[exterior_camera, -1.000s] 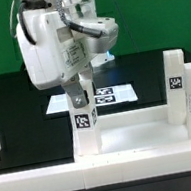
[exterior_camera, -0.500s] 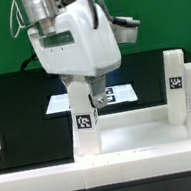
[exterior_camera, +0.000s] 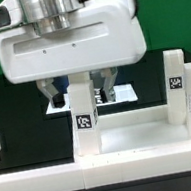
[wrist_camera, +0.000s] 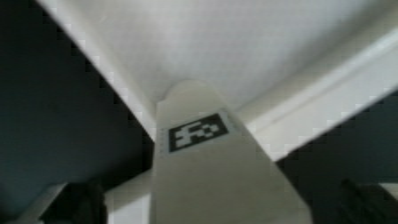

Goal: Assemble desk

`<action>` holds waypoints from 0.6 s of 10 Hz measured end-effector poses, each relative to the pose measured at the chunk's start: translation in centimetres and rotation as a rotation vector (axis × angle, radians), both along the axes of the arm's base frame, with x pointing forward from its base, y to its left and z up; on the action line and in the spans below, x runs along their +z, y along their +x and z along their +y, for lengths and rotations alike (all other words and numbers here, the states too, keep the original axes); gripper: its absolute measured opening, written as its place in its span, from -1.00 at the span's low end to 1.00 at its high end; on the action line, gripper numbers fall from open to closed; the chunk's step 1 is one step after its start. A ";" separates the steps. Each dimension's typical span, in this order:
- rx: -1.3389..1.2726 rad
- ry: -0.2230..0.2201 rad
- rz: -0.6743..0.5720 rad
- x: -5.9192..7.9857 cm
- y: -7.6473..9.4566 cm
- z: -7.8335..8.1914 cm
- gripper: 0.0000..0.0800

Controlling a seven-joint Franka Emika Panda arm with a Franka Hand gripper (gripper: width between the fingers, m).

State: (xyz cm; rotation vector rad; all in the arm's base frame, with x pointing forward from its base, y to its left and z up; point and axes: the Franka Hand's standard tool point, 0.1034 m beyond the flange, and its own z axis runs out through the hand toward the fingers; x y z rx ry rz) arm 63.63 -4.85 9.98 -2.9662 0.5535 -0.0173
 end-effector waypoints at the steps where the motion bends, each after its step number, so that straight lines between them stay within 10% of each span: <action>1: -0.061 -0.002 -0.006 0.0 0.2 -0.1 0.56; 2: -0.075 -0.003 -0.002 -0.1 0.2 -0.1 0.56; 4: -0.155 -0.001 0.008 -0.1 0.1 -0.2 -0.26; 6: -0.297 0.000 0.026 -0.2 0.0 -0.5 -0.26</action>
Offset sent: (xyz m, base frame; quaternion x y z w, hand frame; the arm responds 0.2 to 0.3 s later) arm 0.0000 0.0000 0.0000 0.0000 0.0000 0.1296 0.9916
